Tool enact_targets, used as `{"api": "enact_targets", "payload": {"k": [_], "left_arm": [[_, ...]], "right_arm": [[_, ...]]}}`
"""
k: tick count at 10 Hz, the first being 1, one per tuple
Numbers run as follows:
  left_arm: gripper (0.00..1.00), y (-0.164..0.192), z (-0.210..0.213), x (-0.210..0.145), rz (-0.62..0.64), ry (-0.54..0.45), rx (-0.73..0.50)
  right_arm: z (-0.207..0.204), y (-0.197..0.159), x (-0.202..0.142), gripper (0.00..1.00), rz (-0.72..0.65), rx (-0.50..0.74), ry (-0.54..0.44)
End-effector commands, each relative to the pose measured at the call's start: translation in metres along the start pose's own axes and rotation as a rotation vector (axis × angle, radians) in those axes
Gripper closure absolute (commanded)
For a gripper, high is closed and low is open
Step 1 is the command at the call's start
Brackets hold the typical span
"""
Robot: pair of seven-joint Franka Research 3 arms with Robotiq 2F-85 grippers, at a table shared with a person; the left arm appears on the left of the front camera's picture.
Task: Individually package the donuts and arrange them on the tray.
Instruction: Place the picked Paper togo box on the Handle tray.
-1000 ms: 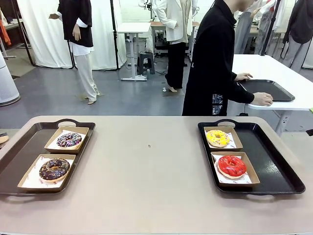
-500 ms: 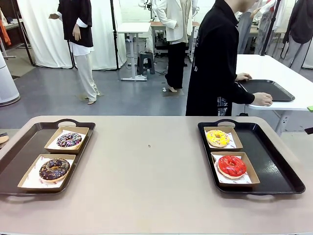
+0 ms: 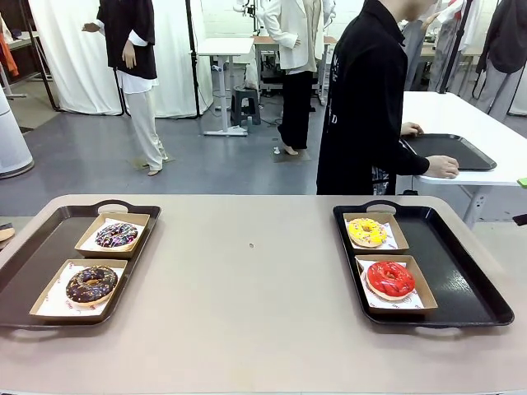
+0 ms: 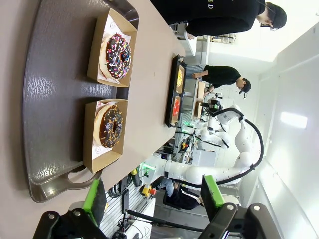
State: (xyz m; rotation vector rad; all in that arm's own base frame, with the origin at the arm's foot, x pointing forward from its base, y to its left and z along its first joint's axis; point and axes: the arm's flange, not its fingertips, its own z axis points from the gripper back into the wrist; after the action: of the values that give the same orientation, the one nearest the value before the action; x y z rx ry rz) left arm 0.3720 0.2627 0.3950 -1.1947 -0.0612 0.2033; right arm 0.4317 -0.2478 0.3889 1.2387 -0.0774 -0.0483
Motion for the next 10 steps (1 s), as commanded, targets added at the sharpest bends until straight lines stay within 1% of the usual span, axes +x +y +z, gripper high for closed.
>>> {"api": "enact_targets", "payload": {"k": [1, 10], "left_arm": [[0.0, -0.0023, 0.0002, -0.0008, 0.007, -0.013, -0.013], [0.0, -0.0023, 0.0002, -0.0008, 0.007, -0.013, -0.013]], "right_arm": [[0.001, -0.0019, -0.0037, 0.0, 0.019, 0.004, 0.018], [0.001, -0.0019, -0.0037, 0.0, 0.019, 0.004, 0.018]]}}
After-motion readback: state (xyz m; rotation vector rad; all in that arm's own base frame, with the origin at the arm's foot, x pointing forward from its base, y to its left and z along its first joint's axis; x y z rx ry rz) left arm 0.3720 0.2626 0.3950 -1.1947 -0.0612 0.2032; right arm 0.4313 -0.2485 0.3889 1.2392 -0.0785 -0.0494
